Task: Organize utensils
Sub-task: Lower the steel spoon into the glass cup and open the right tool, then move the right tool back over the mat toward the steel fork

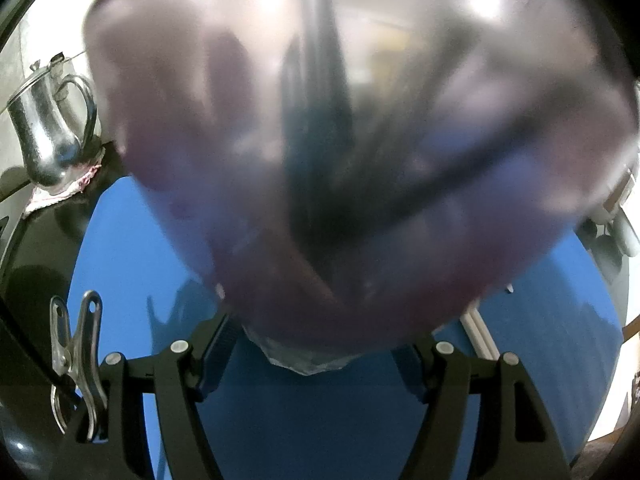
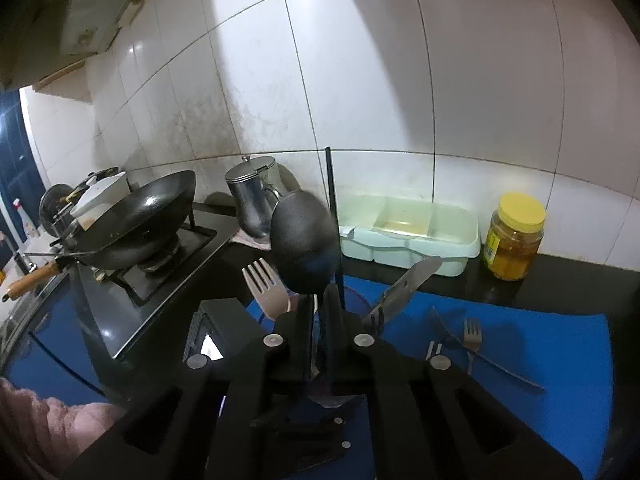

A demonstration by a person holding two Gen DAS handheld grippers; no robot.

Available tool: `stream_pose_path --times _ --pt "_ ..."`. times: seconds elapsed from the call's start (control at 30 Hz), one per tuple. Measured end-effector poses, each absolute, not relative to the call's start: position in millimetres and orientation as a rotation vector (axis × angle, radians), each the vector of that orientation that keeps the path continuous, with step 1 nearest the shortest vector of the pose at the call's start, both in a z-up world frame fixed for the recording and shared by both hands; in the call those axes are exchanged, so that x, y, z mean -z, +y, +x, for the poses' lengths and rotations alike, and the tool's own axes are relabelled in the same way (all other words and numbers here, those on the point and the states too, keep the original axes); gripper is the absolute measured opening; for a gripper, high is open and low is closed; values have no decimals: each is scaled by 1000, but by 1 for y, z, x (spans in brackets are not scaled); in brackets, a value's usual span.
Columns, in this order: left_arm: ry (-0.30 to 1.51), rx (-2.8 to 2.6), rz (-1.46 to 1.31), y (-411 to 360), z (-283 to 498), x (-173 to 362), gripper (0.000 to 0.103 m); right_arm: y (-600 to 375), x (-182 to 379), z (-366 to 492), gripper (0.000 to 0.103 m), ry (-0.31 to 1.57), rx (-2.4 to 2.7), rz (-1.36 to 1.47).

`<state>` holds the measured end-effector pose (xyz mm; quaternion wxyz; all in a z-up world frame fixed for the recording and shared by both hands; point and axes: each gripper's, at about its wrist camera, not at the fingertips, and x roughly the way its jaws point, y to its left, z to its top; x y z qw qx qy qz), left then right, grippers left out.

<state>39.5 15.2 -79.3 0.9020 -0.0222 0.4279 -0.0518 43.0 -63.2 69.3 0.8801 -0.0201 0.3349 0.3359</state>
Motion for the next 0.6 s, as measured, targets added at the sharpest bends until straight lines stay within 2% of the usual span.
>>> stream_pose_path --times 0.07,0.27,0.6 --pt "888 103 -52 15 39 79 74 -63 -70 42 16 691 -694 -39" --pt "895 102 -49 11 44 77 74 -67 -76 40 24 660 -696 -20" --pt "895 102 -49 10 44 76 74 -104 -102 42 27 571 -614 46"
